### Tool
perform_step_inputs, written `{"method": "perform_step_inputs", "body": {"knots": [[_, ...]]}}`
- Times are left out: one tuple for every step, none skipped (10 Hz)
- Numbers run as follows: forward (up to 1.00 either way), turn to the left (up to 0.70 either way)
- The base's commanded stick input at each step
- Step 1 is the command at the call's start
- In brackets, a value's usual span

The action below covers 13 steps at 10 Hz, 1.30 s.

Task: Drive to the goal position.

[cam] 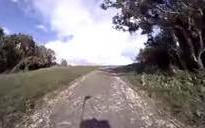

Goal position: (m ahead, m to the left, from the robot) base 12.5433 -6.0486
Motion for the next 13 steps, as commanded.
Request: {"method": "perform_step_inputs", "body": {"knots": [[0.7,0.01],[0.7,0.01],[0.7,0.01],[0.7,0.01],[0.7,0.01],[0.7,0.01],[0.7,0.01],[0.7,0.01],[0.7,0.01],[0.7,0.01],[0.7,0.01],[0.7,0.01],[0.7,0.01]]}}
